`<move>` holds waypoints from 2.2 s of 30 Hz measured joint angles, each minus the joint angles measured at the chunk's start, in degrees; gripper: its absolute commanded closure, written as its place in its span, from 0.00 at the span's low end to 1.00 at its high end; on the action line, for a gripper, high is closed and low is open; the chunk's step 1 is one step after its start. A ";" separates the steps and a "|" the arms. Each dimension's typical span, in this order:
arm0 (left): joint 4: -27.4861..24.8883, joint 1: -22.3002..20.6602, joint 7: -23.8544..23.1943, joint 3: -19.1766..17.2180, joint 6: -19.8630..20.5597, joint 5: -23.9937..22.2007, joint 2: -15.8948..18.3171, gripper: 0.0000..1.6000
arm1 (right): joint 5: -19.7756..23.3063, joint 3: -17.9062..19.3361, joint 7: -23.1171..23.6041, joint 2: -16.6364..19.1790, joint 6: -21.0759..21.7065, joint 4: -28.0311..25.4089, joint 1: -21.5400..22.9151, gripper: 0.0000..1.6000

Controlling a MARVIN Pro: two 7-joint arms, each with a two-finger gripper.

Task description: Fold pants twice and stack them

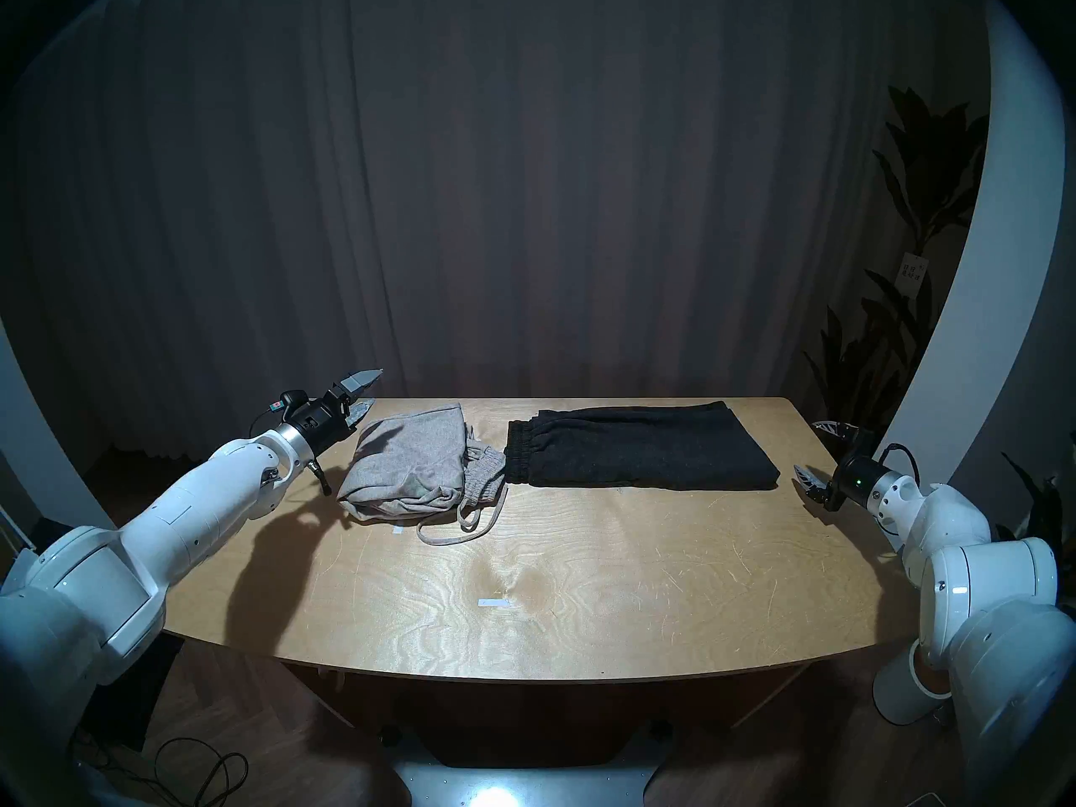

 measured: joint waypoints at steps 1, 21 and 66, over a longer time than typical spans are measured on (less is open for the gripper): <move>-0.11 0.07 -0.08 0.00 0.08 -0.03 0.08 0.00 | 0.15 0.19 0.09 0.02 0.00 0.04 0.01 0.00; -3.11 1.75 -2.24 0.00 2.34 -0.79 2.20 0.00 | 3.33 4.54 1.89 0.30 0.00 2.07 -0.23 0.00; -10.81 5.52 -6.88 0.00 6.86 -2.13 7.58 0.00 | 3.90 5.49 3.07 -1.26 -0.01 -1.14 2.56 0.00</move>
